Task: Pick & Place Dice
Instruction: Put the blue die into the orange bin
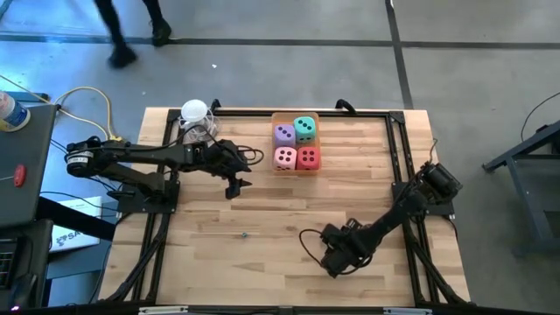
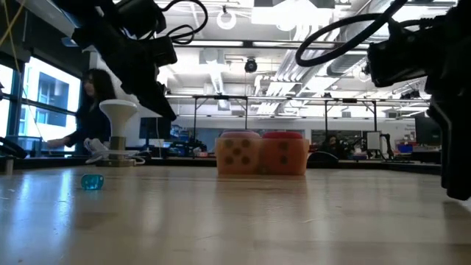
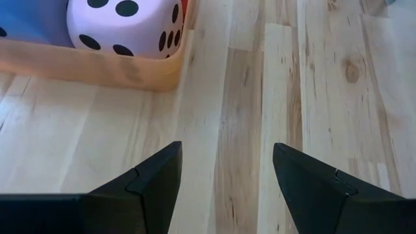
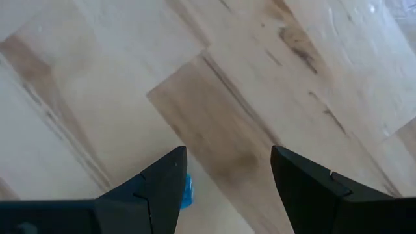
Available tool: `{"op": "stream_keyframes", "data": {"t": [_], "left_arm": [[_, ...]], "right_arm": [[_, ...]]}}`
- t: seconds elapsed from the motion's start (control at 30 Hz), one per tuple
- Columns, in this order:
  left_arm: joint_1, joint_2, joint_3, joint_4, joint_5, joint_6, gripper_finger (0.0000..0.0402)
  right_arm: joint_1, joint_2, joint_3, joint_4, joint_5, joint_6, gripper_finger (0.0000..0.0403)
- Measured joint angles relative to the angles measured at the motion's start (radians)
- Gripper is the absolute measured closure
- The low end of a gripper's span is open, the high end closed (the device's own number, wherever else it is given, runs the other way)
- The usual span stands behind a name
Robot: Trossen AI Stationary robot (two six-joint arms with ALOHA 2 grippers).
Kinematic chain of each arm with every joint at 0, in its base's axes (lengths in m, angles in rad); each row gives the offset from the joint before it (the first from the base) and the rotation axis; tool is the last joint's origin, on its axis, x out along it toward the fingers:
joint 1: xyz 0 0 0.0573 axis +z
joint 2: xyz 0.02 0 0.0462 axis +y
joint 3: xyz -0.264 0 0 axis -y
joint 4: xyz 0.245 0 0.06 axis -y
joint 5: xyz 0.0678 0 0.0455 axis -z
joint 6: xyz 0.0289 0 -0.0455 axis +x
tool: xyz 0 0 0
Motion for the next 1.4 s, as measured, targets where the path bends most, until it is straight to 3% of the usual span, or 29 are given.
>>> {"op": "stream_keyframes", "data": {"t": [0.3, 0.57, 1.13, 1.4], "left_arm": [[0.000, 0.000, -0.002, -0.004, 0.000, -0.002, 0.0167], [0.000, 0.000, -0.002, -0.007, 0.000, -0.002, 0.0167], [0.000, 0.000, -0.002, -0.009, 0.000, -0.002, 0.0167], [0.000, 0.000, -0.004, -0.007, 0.000, -0.002, 0.0167]], "right_arm": [[0.010, 0.000, 0.000, 0.043, 0.003, 0.000, 0.0188], [0.018, 0.000, 0.000, 0.068, -0.080, 0.048, 0.0188], [0.050, 0.000, 0.000, 0.066, -0.036, 0.146, 0.0190], [0.050, 0.001, 0.000, 0.062, -0.045, 0.150, 0.0262]]}}
